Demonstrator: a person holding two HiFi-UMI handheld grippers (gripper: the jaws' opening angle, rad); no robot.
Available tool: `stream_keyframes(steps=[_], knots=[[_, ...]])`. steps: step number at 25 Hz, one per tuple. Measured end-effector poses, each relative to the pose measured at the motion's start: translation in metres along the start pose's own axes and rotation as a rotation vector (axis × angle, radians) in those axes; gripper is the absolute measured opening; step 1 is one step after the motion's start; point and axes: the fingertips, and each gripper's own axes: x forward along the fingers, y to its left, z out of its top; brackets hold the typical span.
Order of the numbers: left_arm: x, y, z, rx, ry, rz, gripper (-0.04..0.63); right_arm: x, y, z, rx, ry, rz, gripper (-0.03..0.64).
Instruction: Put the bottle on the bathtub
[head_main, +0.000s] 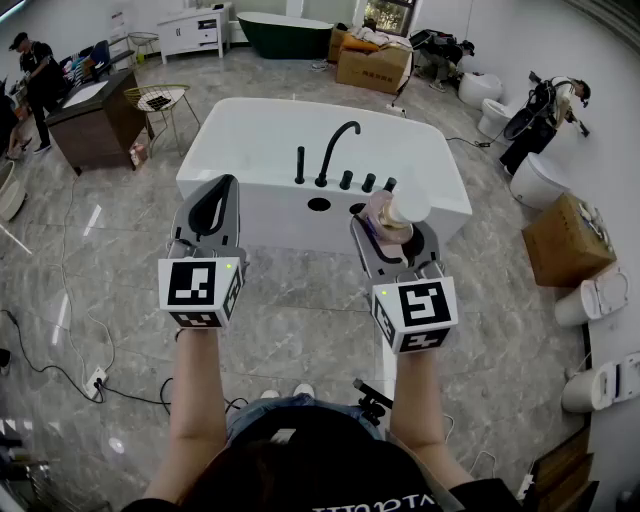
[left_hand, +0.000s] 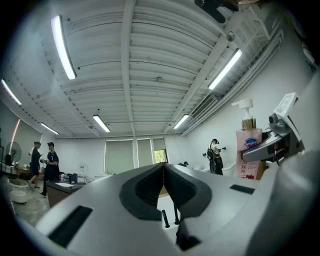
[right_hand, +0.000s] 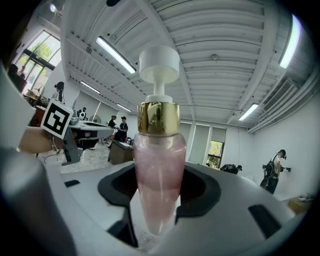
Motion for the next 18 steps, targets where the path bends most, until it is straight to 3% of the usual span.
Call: stream_keyframes(steps=[9, 18], knots=[[-0.004, -0.02, -0.002, 0.003, 0.018, 0.013, 0.012, -0.009, -0.004, -0.006, -0.037, 0.012, 0.042, 0.227], [-0.009, -0.031, -0.005, 0.012, 0.021, 0.028, 0.012, -0.014, -0.012, -0.018, 0.017, 0.007, 0.076, 0.229]])
